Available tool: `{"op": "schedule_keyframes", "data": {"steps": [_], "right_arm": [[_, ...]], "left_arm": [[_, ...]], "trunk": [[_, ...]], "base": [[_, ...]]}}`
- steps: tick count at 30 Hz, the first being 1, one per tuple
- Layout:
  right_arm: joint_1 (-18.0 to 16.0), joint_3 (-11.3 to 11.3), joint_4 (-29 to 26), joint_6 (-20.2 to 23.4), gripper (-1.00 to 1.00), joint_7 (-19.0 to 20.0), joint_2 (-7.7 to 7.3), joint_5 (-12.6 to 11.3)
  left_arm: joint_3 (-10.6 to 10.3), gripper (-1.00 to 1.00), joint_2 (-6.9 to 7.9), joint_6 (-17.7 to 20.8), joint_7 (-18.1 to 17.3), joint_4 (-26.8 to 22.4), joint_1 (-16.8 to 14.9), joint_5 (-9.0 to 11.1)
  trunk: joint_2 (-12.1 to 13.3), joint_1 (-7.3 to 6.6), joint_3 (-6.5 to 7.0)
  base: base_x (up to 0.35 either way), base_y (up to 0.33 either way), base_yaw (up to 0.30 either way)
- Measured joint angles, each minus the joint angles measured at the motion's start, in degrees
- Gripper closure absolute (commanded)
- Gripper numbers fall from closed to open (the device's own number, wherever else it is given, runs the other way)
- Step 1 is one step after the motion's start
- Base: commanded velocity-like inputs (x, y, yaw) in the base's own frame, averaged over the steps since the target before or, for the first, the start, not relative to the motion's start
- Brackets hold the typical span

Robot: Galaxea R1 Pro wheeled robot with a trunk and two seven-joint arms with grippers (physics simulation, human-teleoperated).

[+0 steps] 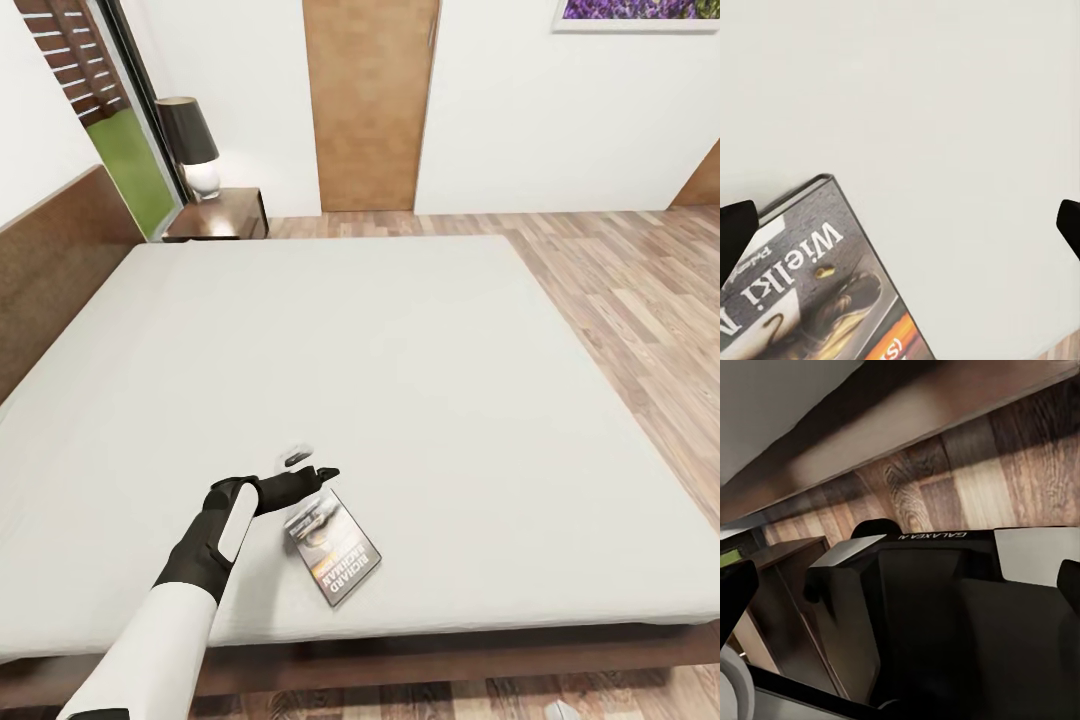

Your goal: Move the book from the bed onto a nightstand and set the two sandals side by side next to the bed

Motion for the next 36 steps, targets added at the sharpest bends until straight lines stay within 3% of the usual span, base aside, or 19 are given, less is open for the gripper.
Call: {"op": "schedule_keyframes", "data": {"steps": [6,36], "right_arm": [[0.0,0.03,0.0,0.0,-1.0,0.03,0.0,0.0],[0.0,0.02,0.0,-0.04,-1.0,-0.02,0.0,0.0]], "left_arm": [[0.1,-1.0,0.08,0.0,0.0,0.0,0.0,0.0],[0.11,-1.0,0.07,0.0,0.0,0.0,0.0,0.02]], "trunk": [[0.0,0.0,0.0],[-11.63,6.37,-5.21]], "base": [[0.002,0.0,0.0],[0.0,0.0,0.0]]}}
